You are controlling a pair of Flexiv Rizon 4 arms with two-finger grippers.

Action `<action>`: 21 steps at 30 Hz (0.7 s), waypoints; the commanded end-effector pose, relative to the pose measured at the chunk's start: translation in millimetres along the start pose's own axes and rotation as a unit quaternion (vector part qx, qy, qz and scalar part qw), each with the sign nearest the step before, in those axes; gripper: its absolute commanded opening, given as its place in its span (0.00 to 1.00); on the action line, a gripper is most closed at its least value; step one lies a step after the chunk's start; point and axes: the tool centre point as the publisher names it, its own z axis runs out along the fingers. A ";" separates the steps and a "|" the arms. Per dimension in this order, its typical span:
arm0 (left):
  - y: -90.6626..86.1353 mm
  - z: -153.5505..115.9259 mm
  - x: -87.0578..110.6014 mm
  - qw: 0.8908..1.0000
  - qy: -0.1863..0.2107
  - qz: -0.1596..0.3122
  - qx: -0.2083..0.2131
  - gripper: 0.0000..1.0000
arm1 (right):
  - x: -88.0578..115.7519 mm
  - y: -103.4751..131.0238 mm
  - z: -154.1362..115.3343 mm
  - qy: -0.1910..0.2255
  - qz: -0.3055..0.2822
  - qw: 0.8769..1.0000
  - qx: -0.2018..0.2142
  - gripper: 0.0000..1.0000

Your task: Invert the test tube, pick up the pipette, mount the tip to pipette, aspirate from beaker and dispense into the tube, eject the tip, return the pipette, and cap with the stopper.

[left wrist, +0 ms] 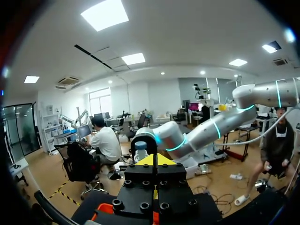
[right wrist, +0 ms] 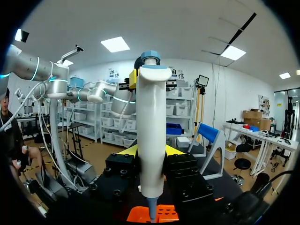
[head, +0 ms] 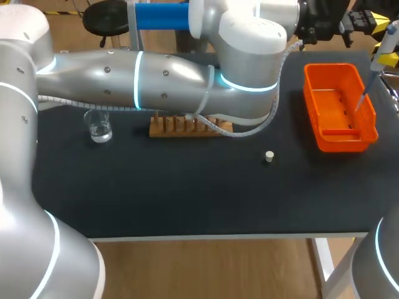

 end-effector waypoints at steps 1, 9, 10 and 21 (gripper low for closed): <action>6.0 16.7 -0.3 0.998 -0.011 0.001 0.057 0.00 | 0.9 1.0 0.8 -0.001 0.000 1.000 0.002 0.00; 7.5 17.0 -4.8 0.998 -0.021 0.003 0.062 0.00 | 0.9 1.0 0.8 -0.001 0.000 1.000 0.002 0.00; 7.5 17.0 -5.0 0.998 -0.022 0.003 0.062 0.00 | 0.9 1.0 0.8 -0.001 0.000 1.000 0.002 0.00; 9.0 19.0 -9.5 0.997 -0.039 0.002 0.062 0.00 | 0.9 1.0 0.8 -0.001 0.000 1.000 0.002 0.00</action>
